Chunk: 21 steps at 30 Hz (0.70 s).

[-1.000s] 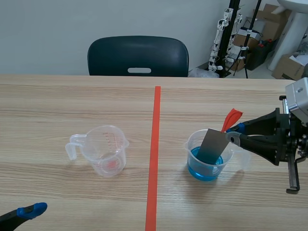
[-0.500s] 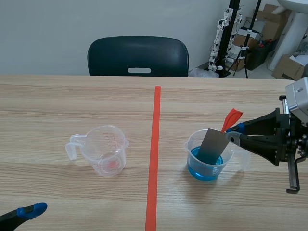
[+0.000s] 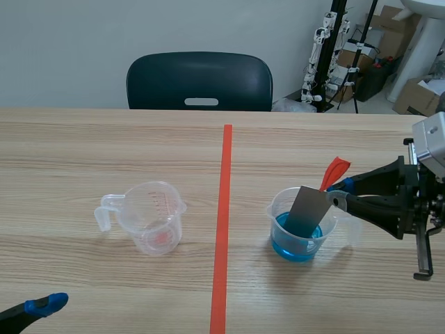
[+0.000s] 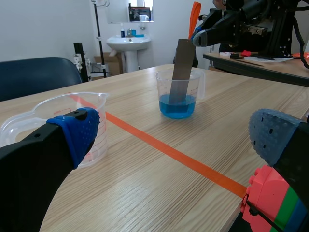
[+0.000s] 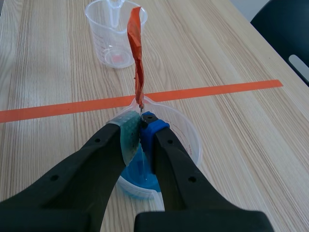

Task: Do the redox reaction experiment. hold the plate still in the solution

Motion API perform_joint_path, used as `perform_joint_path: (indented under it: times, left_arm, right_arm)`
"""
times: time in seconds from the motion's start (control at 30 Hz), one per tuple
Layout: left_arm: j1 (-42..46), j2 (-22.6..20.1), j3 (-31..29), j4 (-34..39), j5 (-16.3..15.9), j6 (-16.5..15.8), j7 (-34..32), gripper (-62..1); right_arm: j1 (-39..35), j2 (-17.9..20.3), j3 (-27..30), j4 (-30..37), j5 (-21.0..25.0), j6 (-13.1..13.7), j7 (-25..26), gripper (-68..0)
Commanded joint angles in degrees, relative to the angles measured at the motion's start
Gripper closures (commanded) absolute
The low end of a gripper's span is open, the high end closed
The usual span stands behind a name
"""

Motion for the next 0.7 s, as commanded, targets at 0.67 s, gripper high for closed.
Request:
perform_joint_path:
  times: [0.67]
  left_arm:
    - [-0.04, 0.28, -0.15, 0.66, -0.20, 0.09, -2.49, -62.3]
  right_arm:
    - [0.61, 0.48, 0.76, 0.15, 0.46, -0.02, 1.73, -0.8]
